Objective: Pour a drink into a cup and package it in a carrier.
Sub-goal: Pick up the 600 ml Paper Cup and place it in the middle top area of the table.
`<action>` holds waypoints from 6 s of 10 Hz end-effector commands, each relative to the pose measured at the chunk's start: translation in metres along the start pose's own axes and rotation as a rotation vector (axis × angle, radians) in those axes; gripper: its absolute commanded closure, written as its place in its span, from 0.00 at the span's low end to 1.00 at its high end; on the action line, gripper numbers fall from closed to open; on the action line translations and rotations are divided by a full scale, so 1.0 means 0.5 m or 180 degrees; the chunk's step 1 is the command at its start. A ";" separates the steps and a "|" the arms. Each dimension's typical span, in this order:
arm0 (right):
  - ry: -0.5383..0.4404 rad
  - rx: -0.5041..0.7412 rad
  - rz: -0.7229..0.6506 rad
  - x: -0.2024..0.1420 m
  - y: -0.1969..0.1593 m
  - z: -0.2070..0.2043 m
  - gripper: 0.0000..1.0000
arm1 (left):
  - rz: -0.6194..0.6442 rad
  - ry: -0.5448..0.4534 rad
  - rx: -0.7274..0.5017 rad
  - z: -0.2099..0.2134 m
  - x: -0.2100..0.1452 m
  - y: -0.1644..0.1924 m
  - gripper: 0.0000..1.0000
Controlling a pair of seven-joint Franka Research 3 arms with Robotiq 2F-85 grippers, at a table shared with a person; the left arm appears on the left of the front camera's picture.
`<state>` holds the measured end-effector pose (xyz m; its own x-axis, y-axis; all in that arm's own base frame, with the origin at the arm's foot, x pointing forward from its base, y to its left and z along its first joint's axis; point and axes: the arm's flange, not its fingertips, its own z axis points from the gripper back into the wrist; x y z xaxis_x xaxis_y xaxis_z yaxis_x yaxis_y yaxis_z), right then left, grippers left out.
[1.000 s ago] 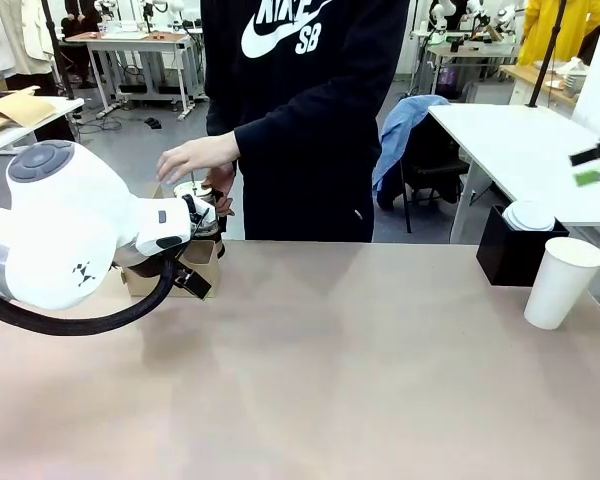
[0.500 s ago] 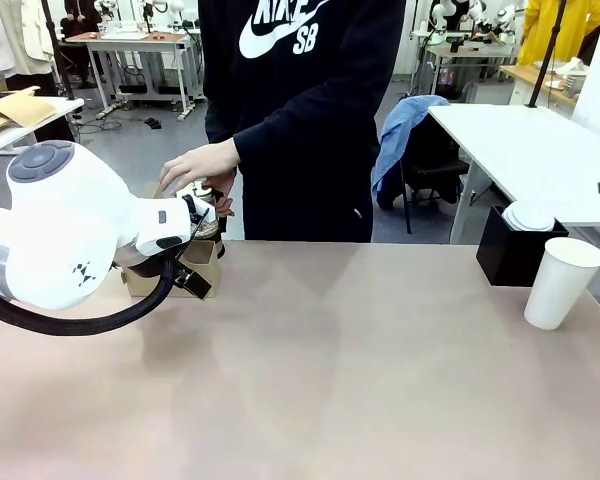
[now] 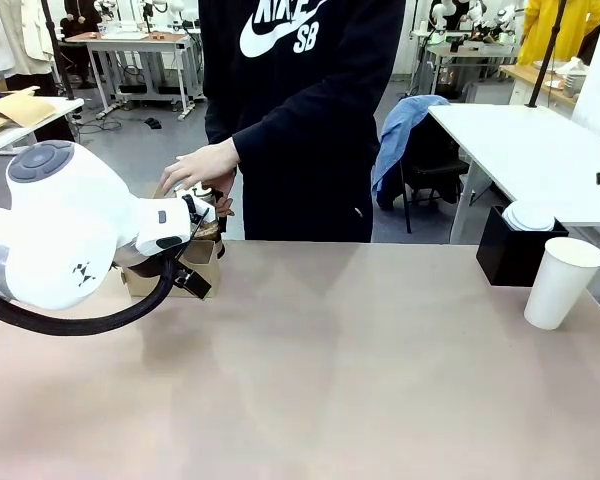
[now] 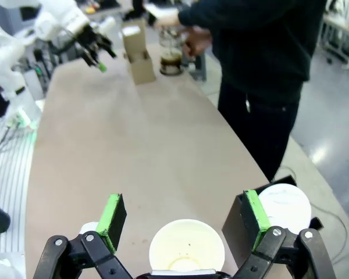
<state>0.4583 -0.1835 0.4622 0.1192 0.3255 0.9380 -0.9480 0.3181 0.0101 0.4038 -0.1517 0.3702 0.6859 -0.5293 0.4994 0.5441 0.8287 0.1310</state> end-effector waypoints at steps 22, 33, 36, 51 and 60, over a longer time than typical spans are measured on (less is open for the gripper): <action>-0.0957 0.0102 -0.0138 -0.447 -0.083 -0.069 0.00 | 0.0000 0.0000 -0.0001 0.000 0.000 0.000 0.00; -0.1039 0.0432 -0.0017 -0.448 -0.044 -0.128 0.00 | 0.0000 0.0000 -0.0001 0.000 0.000 0.000 0.00; -0.1070 0.0472 0.0022 -0.445 -0.042 -0.165 0.00 | 0.0000 0.0000 -0.0001 0.000 0.000 0.000 0.00; -0.1276 0.0230 -0.0129 -0.356 -0.003 -0.272 0.20 | 0.0000 0.0000 -0.0001 0.000 0.000 0.000 0.00; -0.1347 -0.0678 -0.0280 -0.103 0.050 -0.659 0.20 | 0.0000 0.0000 -0.0001 0.000 0.000 0.000 0.00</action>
<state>0.5033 0.0891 0.3102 0.0399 -0.1147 0.9926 -0.8727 0.4798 0.0905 0.4037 -0.1516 0.3700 0.6864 -0.5292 0.4989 0.5439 0.8289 0.1309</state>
